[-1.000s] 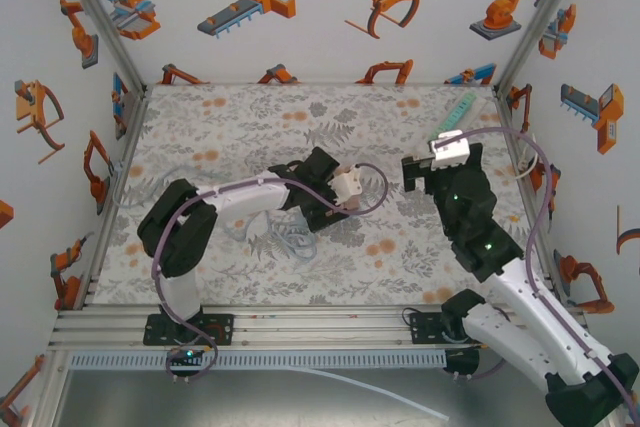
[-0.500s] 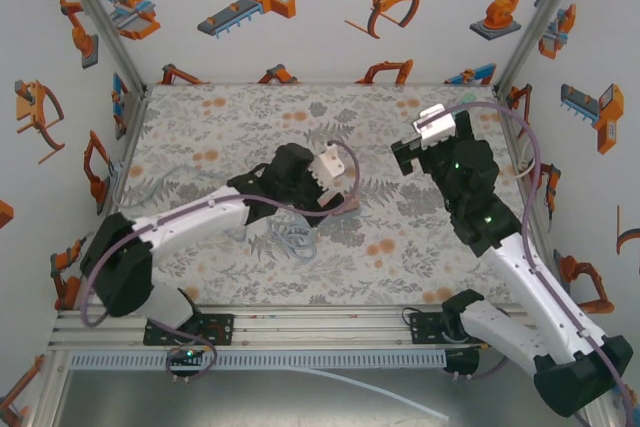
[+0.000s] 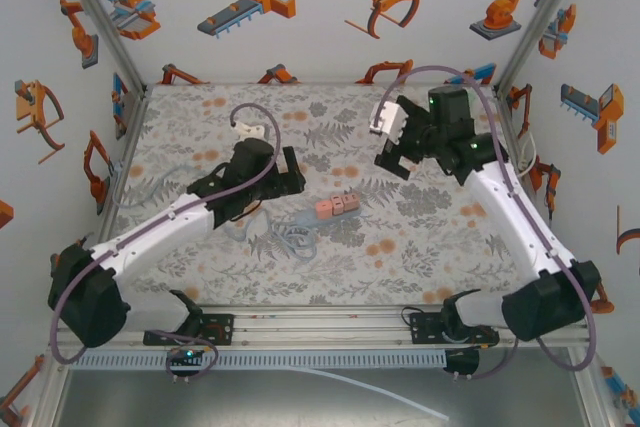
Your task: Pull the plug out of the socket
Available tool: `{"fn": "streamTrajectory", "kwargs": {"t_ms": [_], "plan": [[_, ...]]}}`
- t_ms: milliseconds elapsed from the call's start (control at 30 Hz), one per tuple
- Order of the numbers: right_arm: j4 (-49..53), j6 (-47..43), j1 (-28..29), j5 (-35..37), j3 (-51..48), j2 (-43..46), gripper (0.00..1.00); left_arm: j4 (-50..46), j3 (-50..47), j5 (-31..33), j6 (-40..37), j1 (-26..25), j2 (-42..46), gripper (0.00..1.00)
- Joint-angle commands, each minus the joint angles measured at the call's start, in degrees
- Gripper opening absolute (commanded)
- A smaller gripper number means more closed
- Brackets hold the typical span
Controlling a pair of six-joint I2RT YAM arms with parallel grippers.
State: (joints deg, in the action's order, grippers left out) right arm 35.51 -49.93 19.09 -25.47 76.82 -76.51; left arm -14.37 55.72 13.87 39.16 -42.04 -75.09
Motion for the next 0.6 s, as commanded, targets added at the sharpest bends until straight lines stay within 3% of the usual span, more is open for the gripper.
{"fn": "streamTrajectory", "kwargs": {"t_ms": [0,167,567], "plan": [[15.1,-11.8,-0.2,-7.9,3.8,-4.5,0.92,-8.2,1.7,-1.8,10.4,1.0,-3.0,0.99],[22.0,-17.3,0.5,-9.0,6.4,-12.4,0.88,-4.2,-1.5,-9.6,14.5,3.0,-6.4,0.96],[12.7,-18.7,6.0,-10.8,1.0,-22.5,0.77,-5.0,-1.5,-12.1,13.6,3.3,-15.7,0.73]]}}
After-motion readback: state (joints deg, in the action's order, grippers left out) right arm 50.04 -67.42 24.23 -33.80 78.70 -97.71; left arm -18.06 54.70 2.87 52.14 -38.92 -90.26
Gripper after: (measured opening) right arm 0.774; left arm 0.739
